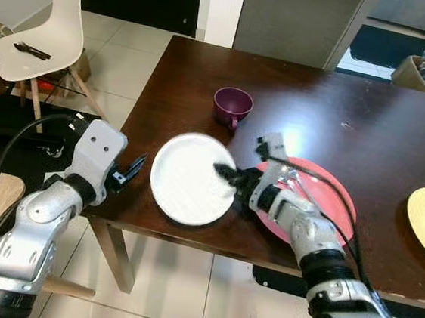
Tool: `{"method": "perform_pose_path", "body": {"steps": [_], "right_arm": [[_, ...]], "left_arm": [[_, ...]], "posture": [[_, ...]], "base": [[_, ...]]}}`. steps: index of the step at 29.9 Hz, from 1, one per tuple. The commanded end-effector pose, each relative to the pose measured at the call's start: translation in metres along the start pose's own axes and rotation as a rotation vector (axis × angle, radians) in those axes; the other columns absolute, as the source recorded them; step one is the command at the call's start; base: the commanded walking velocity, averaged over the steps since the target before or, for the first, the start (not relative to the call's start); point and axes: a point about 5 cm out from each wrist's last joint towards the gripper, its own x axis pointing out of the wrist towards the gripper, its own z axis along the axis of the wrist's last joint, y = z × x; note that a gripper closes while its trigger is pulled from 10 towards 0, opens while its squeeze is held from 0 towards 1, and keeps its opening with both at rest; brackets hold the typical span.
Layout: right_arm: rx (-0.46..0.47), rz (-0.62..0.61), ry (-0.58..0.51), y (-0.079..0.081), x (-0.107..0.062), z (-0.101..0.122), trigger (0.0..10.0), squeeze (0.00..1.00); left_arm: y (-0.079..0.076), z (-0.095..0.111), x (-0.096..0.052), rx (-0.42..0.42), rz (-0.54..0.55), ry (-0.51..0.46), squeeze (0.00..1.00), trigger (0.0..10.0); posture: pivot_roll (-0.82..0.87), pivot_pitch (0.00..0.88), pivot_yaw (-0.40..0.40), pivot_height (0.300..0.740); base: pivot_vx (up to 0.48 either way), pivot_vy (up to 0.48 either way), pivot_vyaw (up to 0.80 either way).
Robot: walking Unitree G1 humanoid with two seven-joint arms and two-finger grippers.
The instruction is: Setting the table
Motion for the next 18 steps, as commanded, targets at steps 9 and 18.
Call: {"method": "perform_pose_path", "body": {"steps": [9, 18], "right_arm": [[-0.037, -0.2, -0.183, 0.003, -0.022, 0.011, 10.0, 0.0], [-0.119, -0.462, -0.352, 0.014, -0.053, 0.007, 10.0, 0.0]], "left_arm": [[-0.009, -0.01, -0.001, -0.017, 0.074, 0.032, 0.0, 10.0], [-0.018, -0.014, -0.005, -0.05, 0.109, 0.045, 0.0, 10.0]], "posture": [[-0.06, 0.027, 0.012, 0.74], [-0.07, 0.037, 0.036, 0.74]], "base": [[0.0, 0.0, 0.0], [0.0, 0.0, 0.0]]}}
